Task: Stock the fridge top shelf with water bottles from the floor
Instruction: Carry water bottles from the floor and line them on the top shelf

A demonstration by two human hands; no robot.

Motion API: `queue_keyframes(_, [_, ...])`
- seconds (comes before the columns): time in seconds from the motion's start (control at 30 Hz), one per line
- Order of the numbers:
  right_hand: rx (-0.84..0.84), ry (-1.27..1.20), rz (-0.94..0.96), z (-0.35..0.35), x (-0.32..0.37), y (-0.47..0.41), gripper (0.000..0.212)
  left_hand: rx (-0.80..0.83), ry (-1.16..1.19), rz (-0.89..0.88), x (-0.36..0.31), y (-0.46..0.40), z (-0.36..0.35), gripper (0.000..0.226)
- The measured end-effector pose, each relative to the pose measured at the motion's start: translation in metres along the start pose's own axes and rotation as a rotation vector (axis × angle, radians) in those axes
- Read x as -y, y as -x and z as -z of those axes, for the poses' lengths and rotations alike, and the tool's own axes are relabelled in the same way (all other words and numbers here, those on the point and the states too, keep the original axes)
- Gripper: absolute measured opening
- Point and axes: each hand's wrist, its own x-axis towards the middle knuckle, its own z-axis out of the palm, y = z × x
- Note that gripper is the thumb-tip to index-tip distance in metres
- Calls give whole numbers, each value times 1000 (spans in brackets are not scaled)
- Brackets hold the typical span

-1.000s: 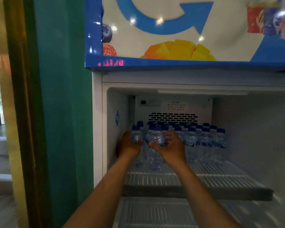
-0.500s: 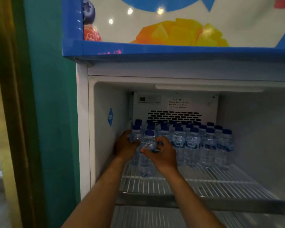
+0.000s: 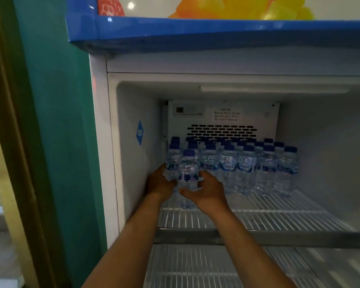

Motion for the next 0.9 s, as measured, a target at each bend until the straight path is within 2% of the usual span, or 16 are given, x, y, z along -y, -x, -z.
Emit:
queue_keyframes(0.1, [2,23,-41,3,0,0,45,-16,10,-6,0,-1,-1,62])
queue_keyframes(0.3, [57,52,-81,4,-2,-3,43,-3,-33,2,-3,0,0,57])
queue_keyframes(0.43, [65,60,-87,5,-1,-2,39,-33,-19,68,-5,5,1,57])
queue_keyframes(0.53, [66,66,-98,3,3,-2,46,-132,90,147,-10,10,4,53])
queue_keyframes(0.6, [75,83,-102,-3,7,-5,55,-165,97,124,-6,22,5,47])
queue_keyframes(0.77, [123,116,-129,-8,19,-16,82,-62,-10,56,7,51,9,47])
queue_keyframes(0.9, [124,133,-122,-16,24,-14,72,-56,-16,55,10,53,12,53])
